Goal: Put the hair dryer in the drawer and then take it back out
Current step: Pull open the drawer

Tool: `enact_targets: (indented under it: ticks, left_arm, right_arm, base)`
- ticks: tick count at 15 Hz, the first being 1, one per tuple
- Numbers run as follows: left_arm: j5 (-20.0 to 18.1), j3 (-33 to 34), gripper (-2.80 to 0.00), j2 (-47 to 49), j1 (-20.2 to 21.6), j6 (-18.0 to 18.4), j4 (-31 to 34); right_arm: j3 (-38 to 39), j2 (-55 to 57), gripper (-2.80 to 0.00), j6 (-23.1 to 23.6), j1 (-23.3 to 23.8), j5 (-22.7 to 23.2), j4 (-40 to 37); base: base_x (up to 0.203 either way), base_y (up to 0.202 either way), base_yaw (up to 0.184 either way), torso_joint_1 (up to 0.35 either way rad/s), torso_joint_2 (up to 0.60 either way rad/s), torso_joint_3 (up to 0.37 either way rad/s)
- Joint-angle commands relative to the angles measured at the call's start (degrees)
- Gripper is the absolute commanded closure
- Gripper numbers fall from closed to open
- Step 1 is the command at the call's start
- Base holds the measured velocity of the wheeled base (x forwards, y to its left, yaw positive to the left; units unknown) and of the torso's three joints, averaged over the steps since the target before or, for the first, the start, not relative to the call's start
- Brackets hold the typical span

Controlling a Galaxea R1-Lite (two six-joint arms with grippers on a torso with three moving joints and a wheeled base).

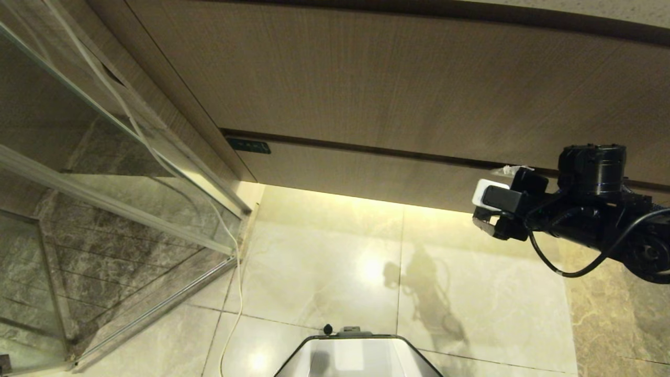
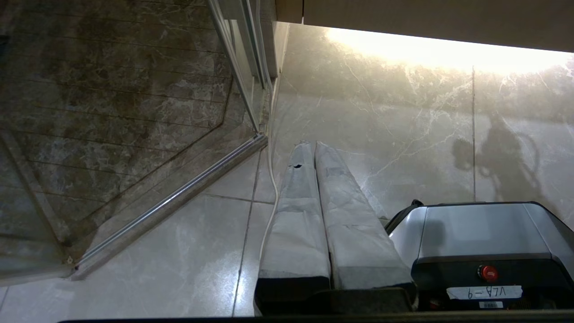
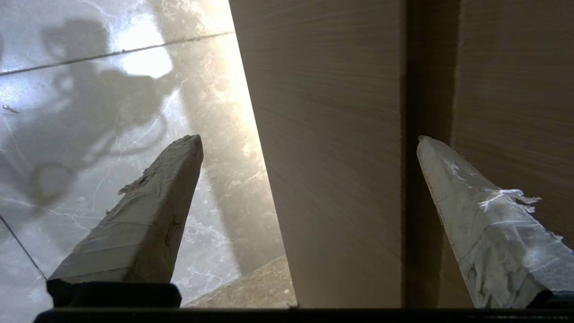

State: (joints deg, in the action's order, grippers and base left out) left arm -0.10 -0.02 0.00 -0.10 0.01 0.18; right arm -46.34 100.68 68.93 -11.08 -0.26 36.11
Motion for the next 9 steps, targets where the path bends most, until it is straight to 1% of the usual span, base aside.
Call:
enact_targets:
  ticks: [1, 7, 9]
  left_arm:
    - [0.0, 0.1, 0.00, 0.0, 0.0, 0.0, 0.0]
    - [0.0, 0.1, 0.00, 0.0, 0.0, 0.0, 0.0]
    - [0.0, 0.1, 0.00, 0.0, 0.0, 0.0, 0.0]
  right_arm:
    - [-1.4, 3.0, -2.80, 0.5, 0.4, 0.4, 0.3]
    - [-1.6, 4.8, -2.80, 0.8, 0.7, 3.2, 1.2]
    - [-1.7, 5.5, -2.80, 0.9, 0.9, 3.4, 1.9]
  base:
    - [0.000, 0.000, 0.000, 0.000, 0.00, 0.000]
    - [0.000, 0.000, 0.000, 0.000, 0.00, 0.000]
    - [0.000, 0.000, 0.000, 0.000, 0.00, 0.000]
